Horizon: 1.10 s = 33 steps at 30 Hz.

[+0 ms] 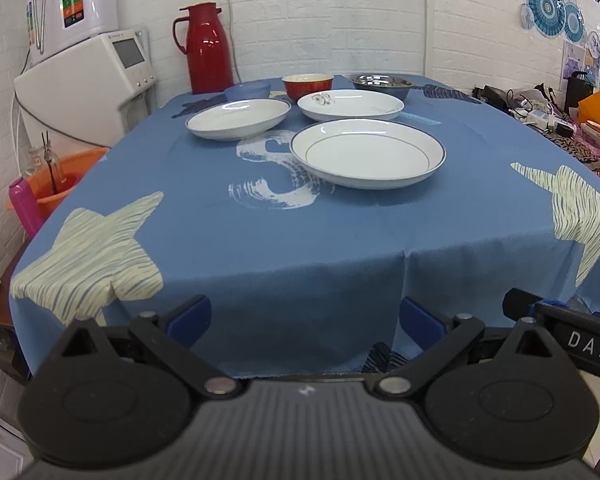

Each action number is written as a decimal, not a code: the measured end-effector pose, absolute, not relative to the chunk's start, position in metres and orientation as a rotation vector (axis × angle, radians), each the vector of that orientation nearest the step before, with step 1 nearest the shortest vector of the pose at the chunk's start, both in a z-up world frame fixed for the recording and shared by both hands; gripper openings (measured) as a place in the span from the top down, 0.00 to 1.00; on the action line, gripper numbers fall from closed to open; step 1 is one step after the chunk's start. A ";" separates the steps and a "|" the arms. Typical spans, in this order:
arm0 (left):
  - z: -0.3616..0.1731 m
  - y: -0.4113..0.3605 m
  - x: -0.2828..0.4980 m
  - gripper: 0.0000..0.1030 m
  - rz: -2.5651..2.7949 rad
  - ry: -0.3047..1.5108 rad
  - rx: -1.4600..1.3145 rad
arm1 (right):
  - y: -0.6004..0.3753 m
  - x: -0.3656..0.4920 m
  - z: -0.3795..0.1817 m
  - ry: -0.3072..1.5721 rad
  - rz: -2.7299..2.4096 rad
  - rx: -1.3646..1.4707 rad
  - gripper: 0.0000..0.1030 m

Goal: Organize plates and bowls

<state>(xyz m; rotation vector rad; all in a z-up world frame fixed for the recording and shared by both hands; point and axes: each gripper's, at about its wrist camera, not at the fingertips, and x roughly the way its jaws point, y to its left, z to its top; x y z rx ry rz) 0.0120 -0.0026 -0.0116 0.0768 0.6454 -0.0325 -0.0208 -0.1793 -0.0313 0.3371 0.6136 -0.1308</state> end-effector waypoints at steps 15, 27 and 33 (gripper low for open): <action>-0.013 -0.001 0.012 0.03 -0.030 0.654 0.062 | -0.180 -0.022 -0.032 0.614 -0.131 0.337 0.14; 0.016 0.021 0.048 0.03 -0.034 0.627 0.030 | -0.183 -0.002 -0.004 0.551 -0.129 0.277 0.14; 0.030 0.047 0.109 0.03 -0.114 0.751 -0.047 | -0.187 0.069 0.030 0.547 -0.061 0.178 0.14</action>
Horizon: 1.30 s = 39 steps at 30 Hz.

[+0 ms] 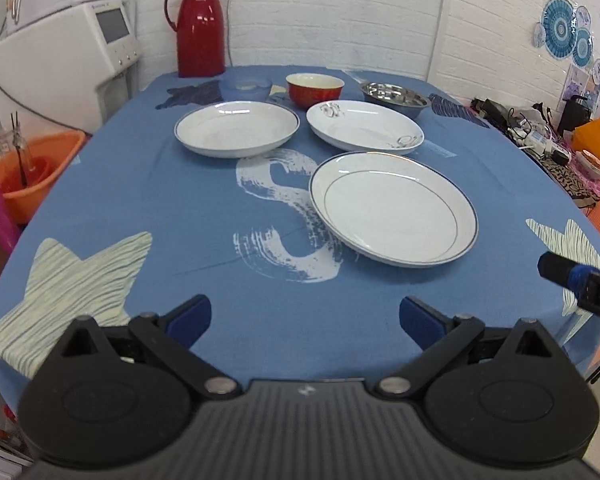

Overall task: Organize plates and bowls
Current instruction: 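Close the left tool on the large gold-rimmed plate's rim while the right tool grips its rim too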

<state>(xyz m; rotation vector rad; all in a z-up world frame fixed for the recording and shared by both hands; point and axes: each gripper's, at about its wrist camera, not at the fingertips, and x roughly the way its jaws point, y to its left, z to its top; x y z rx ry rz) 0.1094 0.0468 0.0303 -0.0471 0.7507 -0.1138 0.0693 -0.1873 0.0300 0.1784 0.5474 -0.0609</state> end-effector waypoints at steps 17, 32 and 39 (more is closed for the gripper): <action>-0.001 0.049 0.243 0.03 -0.212 0.866 -0.097 | -0.163 0.223 -0.001 0.816 0.016 -0.018 0.16; -0.016 0.029 0.255 0.03 -0.226 0.852 0.033 | -0.172 0.235 -0.004 0.850 0.152 0.007 0.14; -0.017 0.032 0.254 0.08 -0.263 0.822 0.039 | -0.162 0.237 -0.004 0.830 0.286 -0.041 0.32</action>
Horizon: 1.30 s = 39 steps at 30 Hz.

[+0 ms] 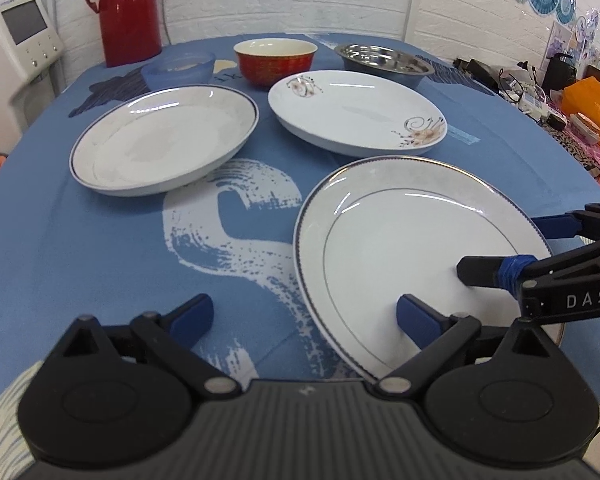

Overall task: Organize plates and bowls
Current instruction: 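Close the left tool on the large gold-rimmed plate's rim while the right tool grips its rim too, then lift the large gold-rimmed plate off the cloth with both tools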

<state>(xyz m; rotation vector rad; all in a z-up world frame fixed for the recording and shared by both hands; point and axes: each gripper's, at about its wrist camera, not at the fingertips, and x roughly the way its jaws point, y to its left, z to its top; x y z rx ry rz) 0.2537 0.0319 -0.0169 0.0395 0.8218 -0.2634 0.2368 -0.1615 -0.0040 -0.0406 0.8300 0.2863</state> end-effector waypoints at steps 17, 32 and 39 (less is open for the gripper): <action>-0.004 0.075 0.245 0.85 -0.293 0.837 -0.103 | -0.133 0.218 0.008 0.807 0.363 0.089 0.71; 0.003 0.198 0.217 0.84 -0.056 0.799 -0.106 | -0.011 0.230 0.007 0.805 0.573 0.084 0.68; -0.008 0.204 0.224 0.83 -0.079 0.782 -0.137 | -0.002 0.228 0.003 0.802 0.566 -0.011 0.66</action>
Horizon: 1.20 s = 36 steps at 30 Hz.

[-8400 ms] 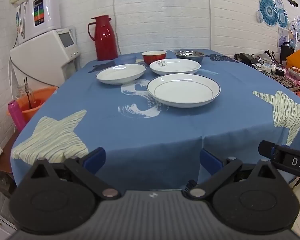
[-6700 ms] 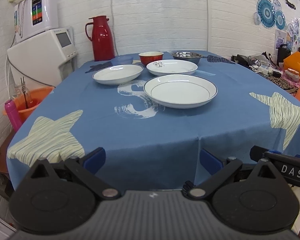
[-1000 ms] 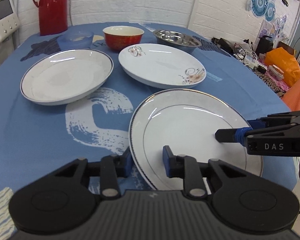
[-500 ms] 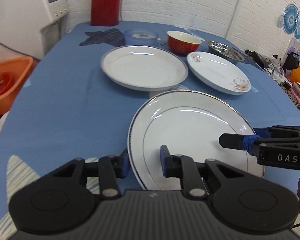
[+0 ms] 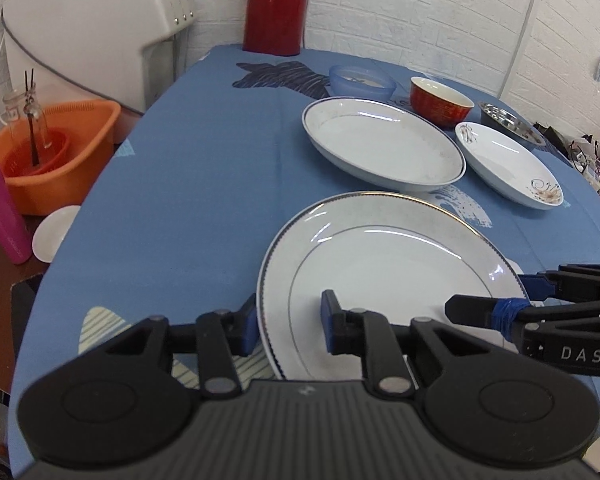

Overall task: Organize plates and bowls
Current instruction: 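Lift the large gold-rimmed plate off the cloth with both tools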

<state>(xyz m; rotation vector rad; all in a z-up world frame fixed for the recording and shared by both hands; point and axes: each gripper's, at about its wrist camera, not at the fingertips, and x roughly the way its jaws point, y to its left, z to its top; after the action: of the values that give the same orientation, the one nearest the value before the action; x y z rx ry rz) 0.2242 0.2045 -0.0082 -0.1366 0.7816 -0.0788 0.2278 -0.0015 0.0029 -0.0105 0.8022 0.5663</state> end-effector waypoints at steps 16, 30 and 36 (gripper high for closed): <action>0.028 0.253 0.310 0.39 -0.033 0.765 -0.208 | -0.003 0.350 0.061 0.677 0.444 -0.083 0.67; 0.020 0.275 0.347 0.38 -0.008 0.801 -0.288 | 0.004 0.443 0.018 0.898 0.417 0.043 0.63; 0.018 0.258 0.362 0.38 -0.046 0.815 -0.261 | 0.004 0.420 0.018 0.898 0.434 0.101 0.61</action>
<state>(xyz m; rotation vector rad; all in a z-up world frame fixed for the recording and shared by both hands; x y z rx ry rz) 0.3625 0.2583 0.0184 -0.2610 0.8146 -0.0465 0.4204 0.0044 0.0176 0.1014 0.8984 0.4336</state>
